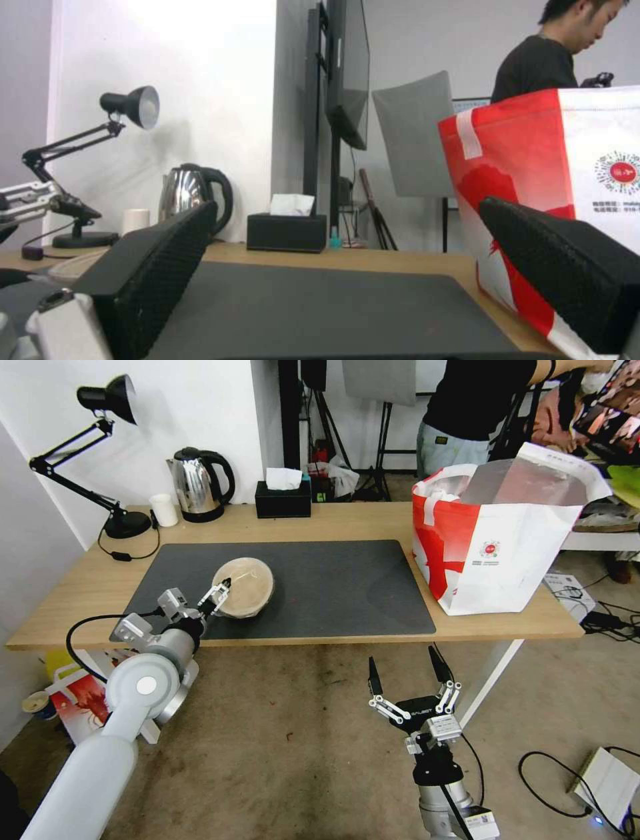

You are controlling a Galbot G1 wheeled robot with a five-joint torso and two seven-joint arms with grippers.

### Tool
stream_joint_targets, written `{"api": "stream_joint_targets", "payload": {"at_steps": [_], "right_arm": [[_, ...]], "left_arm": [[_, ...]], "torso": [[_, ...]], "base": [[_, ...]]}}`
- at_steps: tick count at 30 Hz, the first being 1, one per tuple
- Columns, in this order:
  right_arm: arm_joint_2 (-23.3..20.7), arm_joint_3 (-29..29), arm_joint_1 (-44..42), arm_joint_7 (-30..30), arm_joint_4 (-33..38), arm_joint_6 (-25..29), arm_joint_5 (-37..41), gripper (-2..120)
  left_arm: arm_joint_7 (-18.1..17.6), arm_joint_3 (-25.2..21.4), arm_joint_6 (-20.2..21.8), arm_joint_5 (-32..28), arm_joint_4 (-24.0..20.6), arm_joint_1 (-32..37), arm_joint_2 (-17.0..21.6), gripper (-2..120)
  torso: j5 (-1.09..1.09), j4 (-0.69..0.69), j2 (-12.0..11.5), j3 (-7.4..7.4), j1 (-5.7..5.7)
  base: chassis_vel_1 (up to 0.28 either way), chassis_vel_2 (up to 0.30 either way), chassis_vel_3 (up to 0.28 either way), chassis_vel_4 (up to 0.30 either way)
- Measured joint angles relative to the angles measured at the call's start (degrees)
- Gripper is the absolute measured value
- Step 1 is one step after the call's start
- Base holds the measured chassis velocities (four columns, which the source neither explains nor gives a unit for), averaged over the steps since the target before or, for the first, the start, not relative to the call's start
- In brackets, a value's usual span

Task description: Pick up the trash from the table and place it into the takeout bag.

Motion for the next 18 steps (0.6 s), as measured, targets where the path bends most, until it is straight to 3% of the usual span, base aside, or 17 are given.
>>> {"api": "stream_joint_targets", "payload": {"at_steps": [18], "right_arm": [[0.0,0.0,0.0,0.0,0.0,0.0,0.0,100]], "left_arm": [[0.2,2.7,0.2,-0.3,2.9,-2.4,-0.6,100]], "torso": [[0.0,0.0,0.0,0.0,0.0]], "base": [[0.0,0.0,0.0,0.0]]}}
